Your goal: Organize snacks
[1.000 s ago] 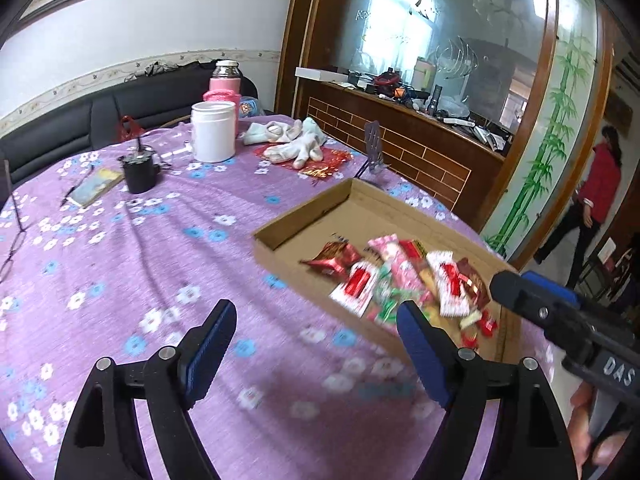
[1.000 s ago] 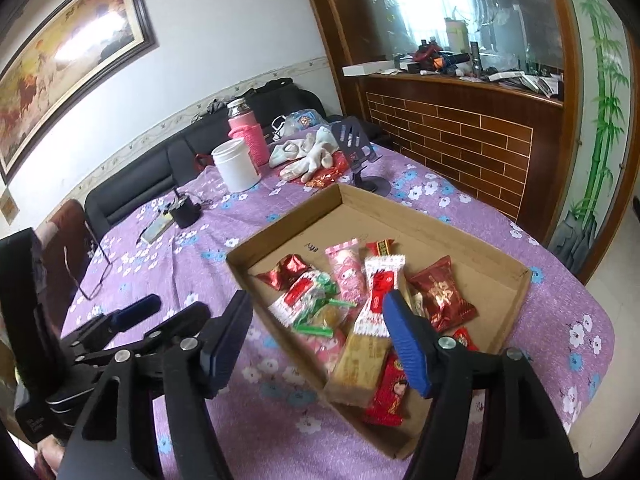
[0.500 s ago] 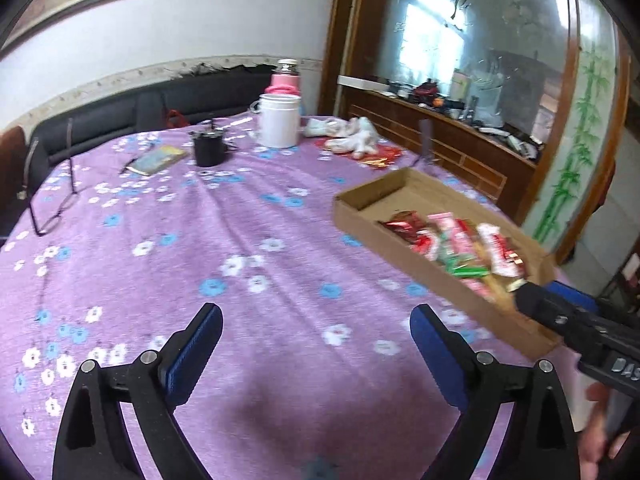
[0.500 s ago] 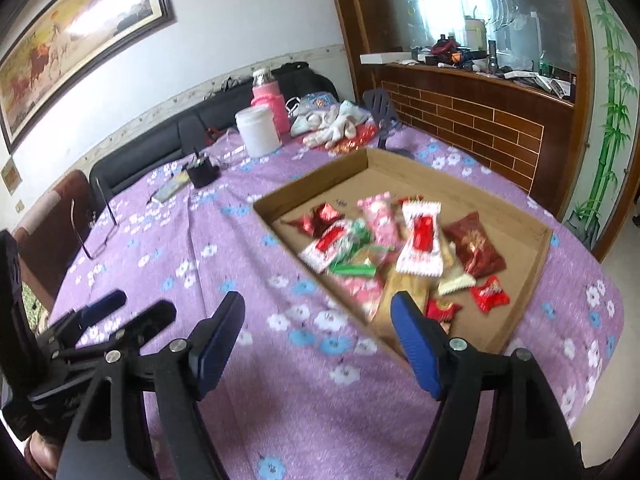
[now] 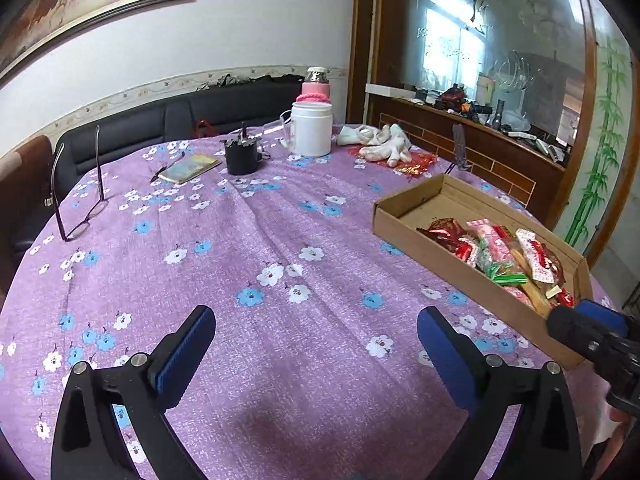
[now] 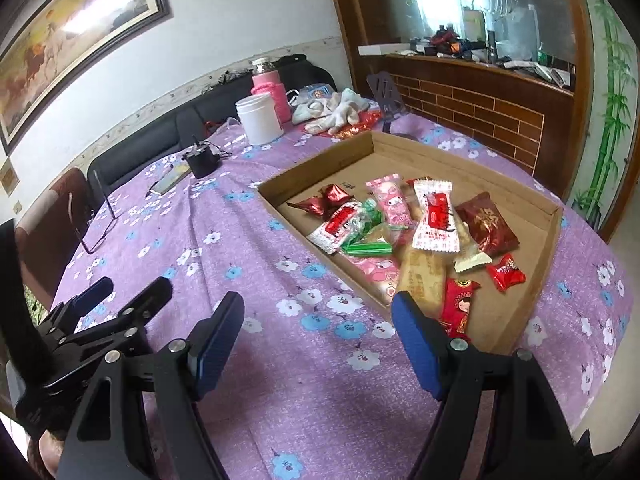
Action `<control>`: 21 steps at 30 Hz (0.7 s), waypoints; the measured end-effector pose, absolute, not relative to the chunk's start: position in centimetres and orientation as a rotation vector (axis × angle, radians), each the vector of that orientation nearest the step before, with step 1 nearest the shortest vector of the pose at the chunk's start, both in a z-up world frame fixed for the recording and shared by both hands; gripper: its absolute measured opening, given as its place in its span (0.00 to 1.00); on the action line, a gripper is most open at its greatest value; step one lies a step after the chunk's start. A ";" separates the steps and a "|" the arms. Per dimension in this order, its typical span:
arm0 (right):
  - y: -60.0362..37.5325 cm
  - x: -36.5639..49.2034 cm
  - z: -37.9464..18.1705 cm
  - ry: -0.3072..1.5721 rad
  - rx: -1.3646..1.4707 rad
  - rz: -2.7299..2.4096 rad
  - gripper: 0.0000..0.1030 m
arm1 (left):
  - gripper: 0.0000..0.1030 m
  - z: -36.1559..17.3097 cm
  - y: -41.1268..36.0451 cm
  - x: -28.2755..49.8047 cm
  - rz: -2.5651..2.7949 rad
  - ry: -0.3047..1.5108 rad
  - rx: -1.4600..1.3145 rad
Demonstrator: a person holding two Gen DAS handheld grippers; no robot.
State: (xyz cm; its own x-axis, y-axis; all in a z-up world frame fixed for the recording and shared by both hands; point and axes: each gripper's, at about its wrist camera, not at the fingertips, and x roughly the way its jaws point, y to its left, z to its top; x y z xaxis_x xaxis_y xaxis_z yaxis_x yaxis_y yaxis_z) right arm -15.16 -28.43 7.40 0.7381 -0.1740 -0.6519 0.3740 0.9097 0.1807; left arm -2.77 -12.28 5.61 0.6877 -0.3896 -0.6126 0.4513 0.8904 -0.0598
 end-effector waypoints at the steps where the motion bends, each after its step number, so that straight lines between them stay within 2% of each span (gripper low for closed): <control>1: -28.4 -15.4 7.5 0.676 0.313 -0.306 0.73 | 0.99 5.6 -12.3 -2.6 -0.470 0.673 0.103; 7: -28.7 -16.9 8.6 0.640 0.327 -0.325 0.73 | 0.99 5.9 -12.3 -2.6 -0.478 0.684 0.145; 17: -28.7 -20.1 9.4 0.563 0.332 -0.421 0.83 | 0.99 7.2 -13.8 -5.5 -0.548 0.583 0.217; 21: -29.8 -20.4 8.7 0.572 0.380 -0.465 0.83 | 0.99 7.9 -13.8 -5.9 -0.582 0.565 0.192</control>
